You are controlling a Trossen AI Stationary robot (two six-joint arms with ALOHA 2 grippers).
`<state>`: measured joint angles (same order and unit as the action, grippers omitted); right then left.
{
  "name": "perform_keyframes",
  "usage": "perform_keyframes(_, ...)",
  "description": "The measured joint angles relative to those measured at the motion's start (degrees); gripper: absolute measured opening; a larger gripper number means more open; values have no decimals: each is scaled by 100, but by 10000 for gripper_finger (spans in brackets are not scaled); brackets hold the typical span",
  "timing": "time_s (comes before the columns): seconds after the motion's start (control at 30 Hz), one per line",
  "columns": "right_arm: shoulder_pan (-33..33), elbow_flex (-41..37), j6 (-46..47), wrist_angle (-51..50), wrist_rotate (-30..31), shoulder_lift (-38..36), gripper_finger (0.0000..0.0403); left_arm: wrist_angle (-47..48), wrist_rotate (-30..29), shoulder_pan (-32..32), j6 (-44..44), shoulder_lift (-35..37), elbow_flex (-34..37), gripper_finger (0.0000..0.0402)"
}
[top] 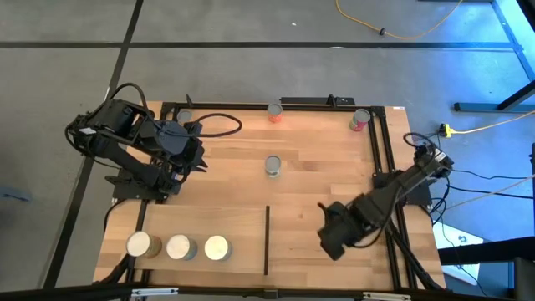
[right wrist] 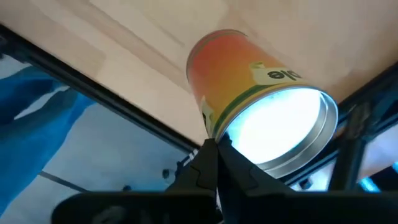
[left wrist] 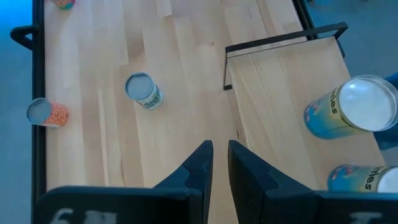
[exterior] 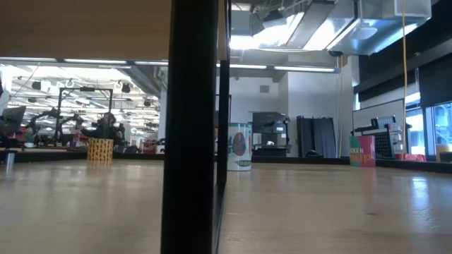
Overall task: Pick and place cans onto a shelf
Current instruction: Put the canned pineapple on the shelf
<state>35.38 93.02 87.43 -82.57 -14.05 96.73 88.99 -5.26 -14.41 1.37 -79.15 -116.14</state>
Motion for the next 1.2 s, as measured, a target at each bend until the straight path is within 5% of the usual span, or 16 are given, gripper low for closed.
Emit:
perform_keyframes(0.37, -1206, 1115, -2033, -756, 350, 105, 0, 64, 0, 0, -38, 0, 0, 42)
perform_keyframes(0.83, -2731, 1092, -4866, -741, 487, 1109, 0, 63, 0, 2, -45, 0, 0, 42)
perform_keyframes(1.2, -3070, 1092, -5806, -743, 815, 2111, 0, 61, -2, 2, -39, 0, 0, 42)
